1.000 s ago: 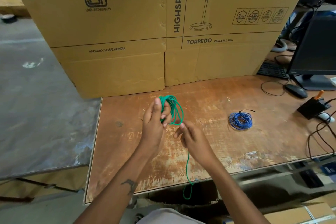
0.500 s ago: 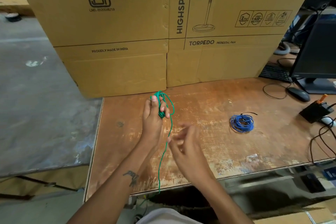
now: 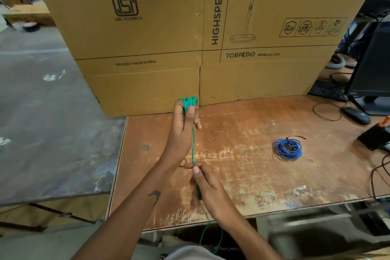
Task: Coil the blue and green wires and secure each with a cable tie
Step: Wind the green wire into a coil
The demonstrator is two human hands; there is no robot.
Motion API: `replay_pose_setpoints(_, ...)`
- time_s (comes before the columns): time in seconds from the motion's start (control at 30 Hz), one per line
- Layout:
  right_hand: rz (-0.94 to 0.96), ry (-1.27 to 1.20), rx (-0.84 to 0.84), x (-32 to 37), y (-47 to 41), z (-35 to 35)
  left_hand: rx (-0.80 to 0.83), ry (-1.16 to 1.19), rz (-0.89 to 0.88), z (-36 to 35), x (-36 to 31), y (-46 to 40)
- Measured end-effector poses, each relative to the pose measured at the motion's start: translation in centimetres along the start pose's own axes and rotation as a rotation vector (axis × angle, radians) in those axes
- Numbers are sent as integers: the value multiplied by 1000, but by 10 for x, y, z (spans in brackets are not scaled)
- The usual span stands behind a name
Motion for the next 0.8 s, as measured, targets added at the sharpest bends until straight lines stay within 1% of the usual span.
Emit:
replay_pose_setpoints(0.07,0,278,-59,14,16,0,80,-222,1,7,12,5)
replay_pose_setpoints(0.1,18,380,-91,25,23,3,123,-295,9,8,19,9)
replay_pose_setpoints(0.17,74,499,-178,51,31,15,191,-370,35,9,35,20)
replay_pose_setpoints(0.2,100,580,-226,65,31,24,212,-377,50,9,41,24)
replay_pose_setpoints(0.27,134,868,-320,88,24,42,237,-342,74,5,49,34)
replay_pose_setpoints(0.3,153,1011,-367,96,17,51,249,-296,88,0,48,39)
replay_pose_setpoints(0.33,185,1097,-423,103,10,59,259,-230,107,-6,47,44)
replay_pose_setpoints(0.4,264,1107,-529,108,-11,79,238,-84,148,-19,42,52)
replay_pose_setpoints(0.47,272,962,-578,100,-29,99,206,7,154,-27,36,59)
replay_pose_setpoints(0.5,264,870,-567,93,-38,107,202,41,146,-29,31,61)
replay_pose_setpoints(0.57,248,732,-487,75,-52,116,198,77,132,-30,23,61)
replay_pose_setpoints(0.7,158,691,-257,27,-59,102,169,141,80,-29,10,53)
replay_pose_setpoints(0.8,90,725,-223,0,-45,80,122,220,61,-30,5,50)
Point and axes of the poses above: each hand's wrist, its own y-axis away from the middle knuckle, its own z-axis out of the back of the hand, x = y × z, the point moved 3 cm from there along -y, towards the middle knuckle, and after that the axes turned 11 degrees about x, right-handed, at the moved point
